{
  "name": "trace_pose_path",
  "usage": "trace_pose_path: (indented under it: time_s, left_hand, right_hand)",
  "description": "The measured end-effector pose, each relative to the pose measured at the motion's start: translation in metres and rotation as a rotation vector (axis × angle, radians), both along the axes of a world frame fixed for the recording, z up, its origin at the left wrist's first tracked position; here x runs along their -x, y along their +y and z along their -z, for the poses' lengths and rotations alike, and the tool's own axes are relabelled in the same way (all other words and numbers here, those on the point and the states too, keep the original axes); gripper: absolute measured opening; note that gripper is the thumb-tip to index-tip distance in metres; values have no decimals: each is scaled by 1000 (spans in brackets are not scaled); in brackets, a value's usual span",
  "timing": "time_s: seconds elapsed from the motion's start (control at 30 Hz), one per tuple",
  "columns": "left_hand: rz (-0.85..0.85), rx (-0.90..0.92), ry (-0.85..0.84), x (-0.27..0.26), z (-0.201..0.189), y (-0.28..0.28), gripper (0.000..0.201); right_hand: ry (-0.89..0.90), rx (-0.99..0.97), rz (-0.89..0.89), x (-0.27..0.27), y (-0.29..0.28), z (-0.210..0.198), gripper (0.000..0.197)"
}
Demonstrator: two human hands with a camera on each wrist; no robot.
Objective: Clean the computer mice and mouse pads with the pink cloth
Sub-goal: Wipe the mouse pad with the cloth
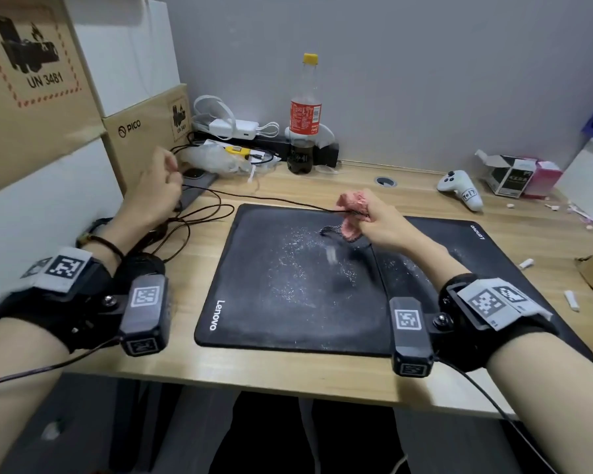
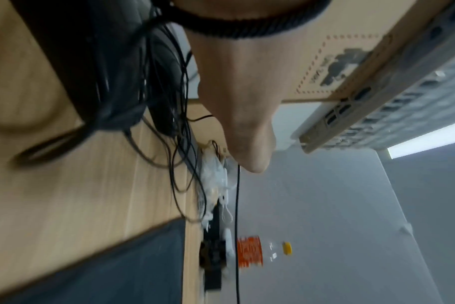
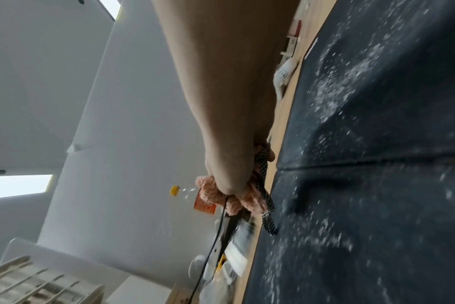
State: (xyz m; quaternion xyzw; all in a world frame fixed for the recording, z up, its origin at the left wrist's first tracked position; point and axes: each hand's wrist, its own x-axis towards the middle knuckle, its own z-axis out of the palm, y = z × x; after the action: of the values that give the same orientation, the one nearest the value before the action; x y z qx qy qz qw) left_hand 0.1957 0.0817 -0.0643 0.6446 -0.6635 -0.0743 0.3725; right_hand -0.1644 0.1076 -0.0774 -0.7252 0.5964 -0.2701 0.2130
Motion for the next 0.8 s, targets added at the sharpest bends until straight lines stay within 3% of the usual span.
trace_pose_path:
  time_s: [0.13,0.23,0.4,0.57,0.7,0.8]
  left_hand:
    - [-44,-103,-107,-18,7,-6,18]
    - [-55,-188,-312,-6,3,-11,34]
    - [307,-29,-396,54,-17,-2,61]
    - [654,-120,-277,116,-13,15,32]
    - [616,-106,-87,123,-3,15,27]
    - [589,-100,-130,108,-3,15,22]
  right_hand:
    - [52,-40,63,11,0,8,30]
    - [58,-37,62,0,-1,9,29]
    - [12,-3,-47,-34,0,-2,30]
    - [-35,50,-145,-69,0,-16,23]
    - [-33,36,-175,-71,2,-16,23]
    - [-57,15,-189,-61,2,-10,31]
